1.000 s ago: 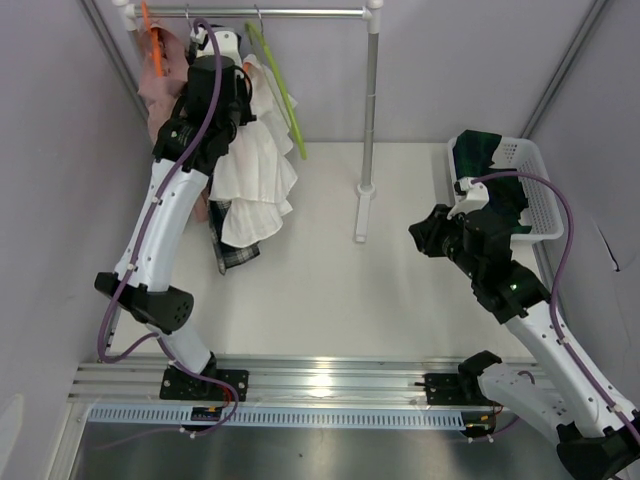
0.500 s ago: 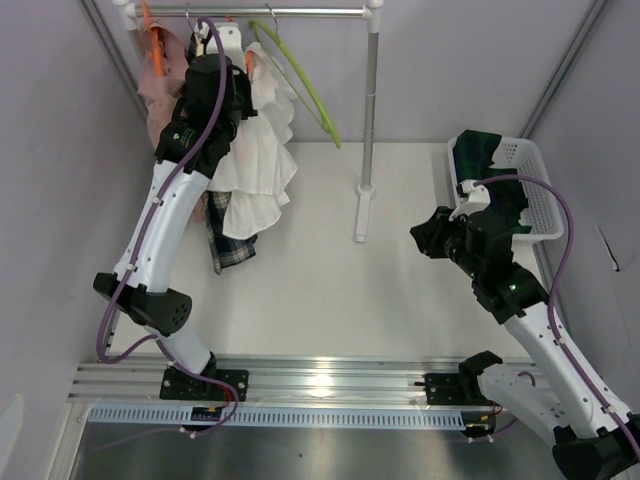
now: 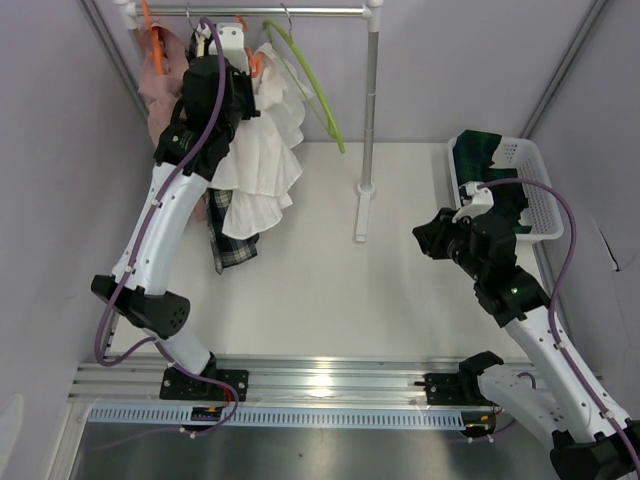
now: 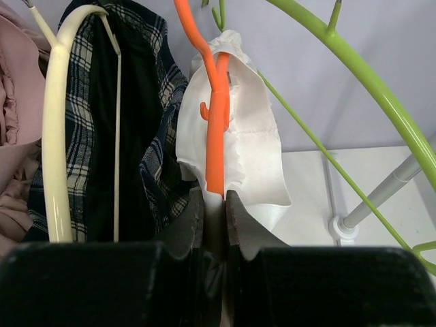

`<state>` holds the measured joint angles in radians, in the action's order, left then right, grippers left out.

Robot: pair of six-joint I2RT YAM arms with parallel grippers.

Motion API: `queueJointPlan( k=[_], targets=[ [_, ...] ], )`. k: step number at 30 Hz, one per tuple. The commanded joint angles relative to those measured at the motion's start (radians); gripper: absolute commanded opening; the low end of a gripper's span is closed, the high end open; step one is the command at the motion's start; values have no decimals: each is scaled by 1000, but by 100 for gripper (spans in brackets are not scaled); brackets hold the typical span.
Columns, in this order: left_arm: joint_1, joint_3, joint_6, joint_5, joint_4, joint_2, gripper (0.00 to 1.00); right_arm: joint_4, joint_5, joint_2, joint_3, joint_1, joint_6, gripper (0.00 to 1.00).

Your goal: Place the skirt on the hanger

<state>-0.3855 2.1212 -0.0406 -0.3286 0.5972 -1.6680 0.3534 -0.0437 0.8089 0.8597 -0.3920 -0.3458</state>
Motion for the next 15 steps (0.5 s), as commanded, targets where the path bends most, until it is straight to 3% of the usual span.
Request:
queueJointPlan(
  k=[1, 15],
  targets=[
    [5, 54, 24, 33, -182, 63, 0, -47, -22, -25, -8, 12, 16, 26],
    [5, -115, 21, 22, -206, 218, 0, -67, -39, -19, -22, 25, 10, 25]
  ],
)
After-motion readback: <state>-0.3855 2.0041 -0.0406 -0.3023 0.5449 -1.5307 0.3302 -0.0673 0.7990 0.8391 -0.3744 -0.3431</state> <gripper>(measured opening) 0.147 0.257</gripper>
